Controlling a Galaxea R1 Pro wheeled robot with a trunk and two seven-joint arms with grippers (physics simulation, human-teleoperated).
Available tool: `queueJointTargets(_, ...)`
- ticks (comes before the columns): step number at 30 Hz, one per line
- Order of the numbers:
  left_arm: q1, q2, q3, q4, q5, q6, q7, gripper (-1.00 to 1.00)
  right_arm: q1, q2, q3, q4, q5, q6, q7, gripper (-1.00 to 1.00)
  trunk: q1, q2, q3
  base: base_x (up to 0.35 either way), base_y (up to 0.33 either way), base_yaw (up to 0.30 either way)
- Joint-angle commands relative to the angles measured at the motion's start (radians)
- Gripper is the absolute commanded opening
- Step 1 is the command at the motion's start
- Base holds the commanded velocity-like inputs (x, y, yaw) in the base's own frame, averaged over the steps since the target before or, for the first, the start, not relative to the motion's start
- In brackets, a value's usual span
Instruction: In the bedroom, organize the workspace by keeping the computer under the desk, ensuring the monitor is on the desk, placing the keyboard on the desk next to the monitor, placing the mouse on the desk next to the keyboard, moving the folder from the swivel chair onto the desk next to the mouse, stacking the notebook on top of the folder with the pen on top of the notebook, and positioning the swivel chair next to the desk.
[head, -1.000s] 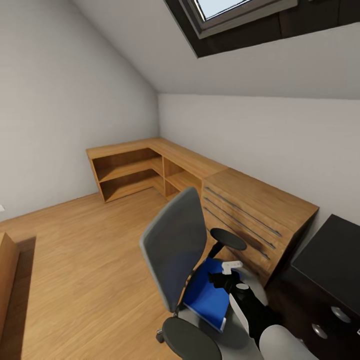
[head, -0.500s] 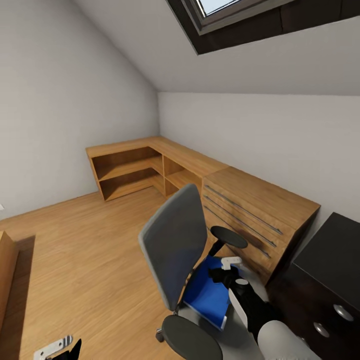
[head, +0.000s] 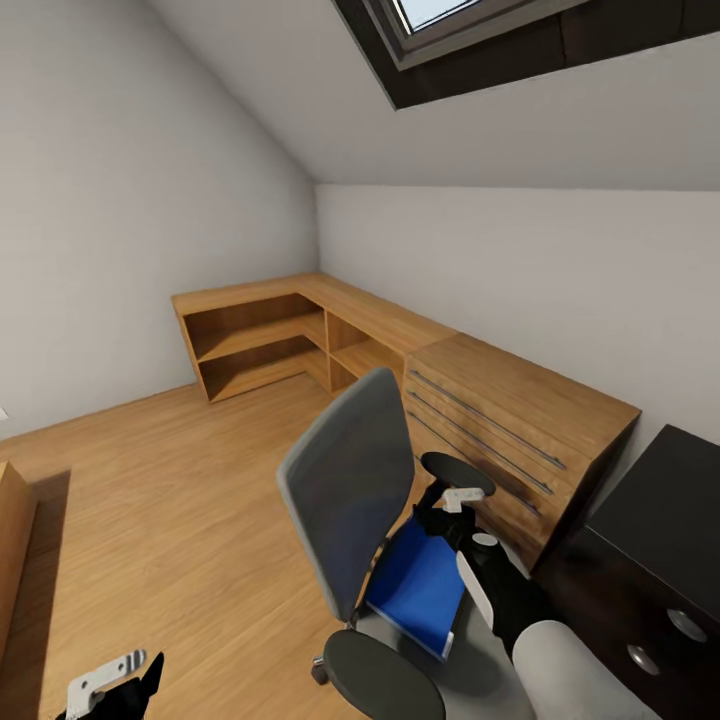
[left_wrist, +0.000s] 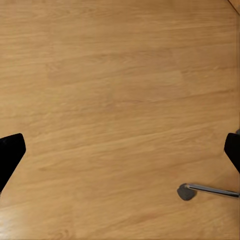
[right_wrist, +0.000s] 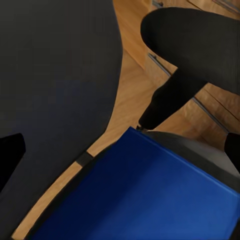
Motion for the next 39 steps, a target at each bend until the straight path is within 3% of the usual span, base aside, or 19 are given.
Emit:
queueJointTargets(1,0.000,0.000,0.002,-0.008,0.010,0.007,-0.005,1.00,0.000,0.000,0.000,-0.001,0.002,0.006,0.002,1.00,0.000,-0.001,-0.001,0.000,0.000,0.000)
queueJointTargets(13,0.000,0.002,0.006,-0.040,0.011,0.008,-0.004,1.00,0.000,-0.012,0.000,0.001,0.005,0.009,0.002,1.00,0.000,-0.001,-0.001,-0.003,0.000,0.000)
queueJointTargets(29,0.000,0.000,0.075,-0.037,0.014,0.011,-0.005,1.00,0.000,-0.030,0.004,0.006,0.009,0.044,0.002,1.00,0.000,-0.001,-0.001,-0.105,-0.031,0.000)
queueJointTargets(34,0.000,-0.005,0.129,-0.037,0.016,0.013,-0.005,1.00,0.000,-0.030,0.006,0.009,0.010,0.055,0.002,1.00,0.000,-0.001,-0.001,-0.005,-0.002,0.000)
queueJointTargets(39,0.000,-0.007,0.137,-0.037,0.016,0.014,-0.005,1.00,0.000,-0.031,0.006,0.011,0.013,0.057,0.002,1.00,0.000,-0.001,-0.001,-0.001,0.000,0.000)
